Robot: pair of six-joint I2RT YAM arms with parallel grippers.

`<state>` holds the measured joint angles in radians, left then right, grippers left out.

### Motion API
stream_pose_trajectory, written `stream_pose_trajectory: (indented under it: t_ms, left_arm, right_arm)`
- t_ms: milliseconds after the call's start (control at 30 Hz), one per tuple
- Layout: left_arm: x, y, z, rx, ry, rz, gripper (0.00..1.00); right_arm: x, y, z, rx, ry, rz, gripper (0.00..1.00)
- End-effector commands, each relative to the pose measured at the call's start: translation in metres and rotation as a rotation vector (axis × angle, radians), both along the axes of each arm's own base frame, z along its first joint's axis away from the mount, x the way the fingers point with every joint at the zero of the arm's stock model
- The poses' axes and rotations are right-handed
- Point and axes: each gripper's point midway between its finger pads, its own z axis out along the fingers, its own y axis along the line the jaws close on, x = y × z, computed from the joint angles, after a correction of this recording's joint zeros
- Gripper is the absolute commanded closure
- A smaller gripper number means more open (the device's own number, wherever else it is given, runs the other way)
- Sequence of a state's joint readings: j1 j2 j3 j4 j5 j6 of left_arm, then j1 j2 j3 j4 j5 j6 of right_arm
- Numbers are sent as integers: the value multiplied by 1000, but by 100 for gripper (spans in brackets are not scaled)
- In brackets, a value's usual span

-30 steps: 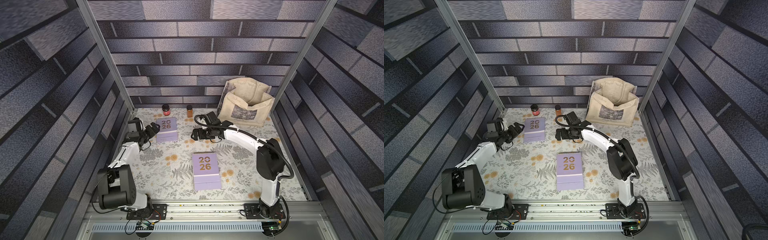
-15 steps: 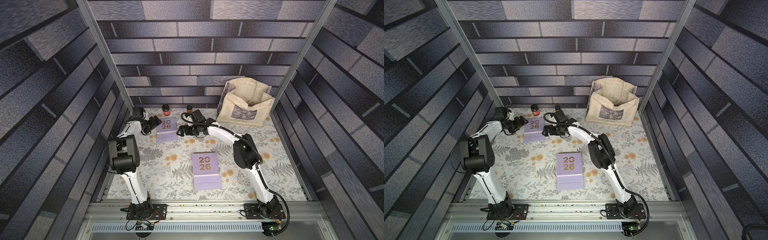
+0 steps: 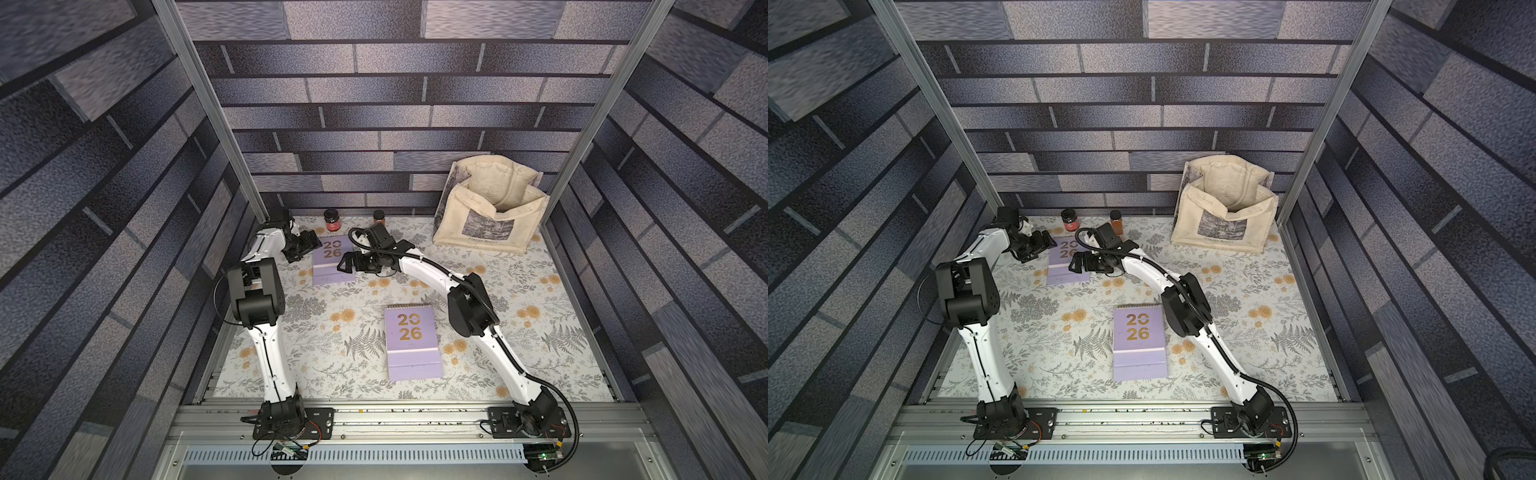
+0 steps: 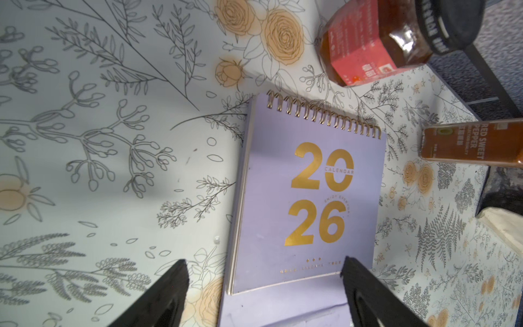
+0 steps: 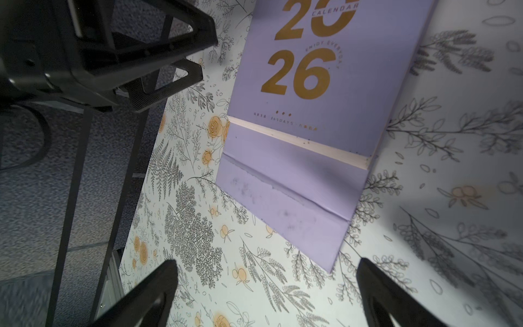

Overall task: Stack the calendars
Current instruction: Adjust the calendar at the center of the board.

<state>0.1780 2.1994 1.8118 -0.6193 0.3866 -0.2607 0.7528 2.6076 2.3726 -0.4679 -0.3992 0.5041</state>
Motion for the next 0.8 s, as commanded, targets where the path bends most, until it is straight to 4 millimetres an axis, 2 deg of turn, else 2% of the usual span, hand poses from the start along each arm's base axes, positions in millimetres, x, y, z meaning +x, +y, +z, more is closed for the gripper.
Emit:
stream_pose_trajectory:
  t_ms: [0, 300, 567, 767]
  left_arm:
    - [-4, -6, -8, 28, 48, -43, 13]
    - [-4, -9, -28, 132, 155, -79, 14]
    - [6, -16, -31, 123, 159, -109, 14]
    - [6, -33, -32, 113, 159, -162, 14]
  right_arm:
    - [-5, 4, 0, 2, 25, -2, 0]
    - [-9, 0, -8, -17, 39, 0, 0]
    - [-10, 3, -13, -10, 53, -3, 0]
    - [-10, 7, -20, -7, 62, 8, 0]
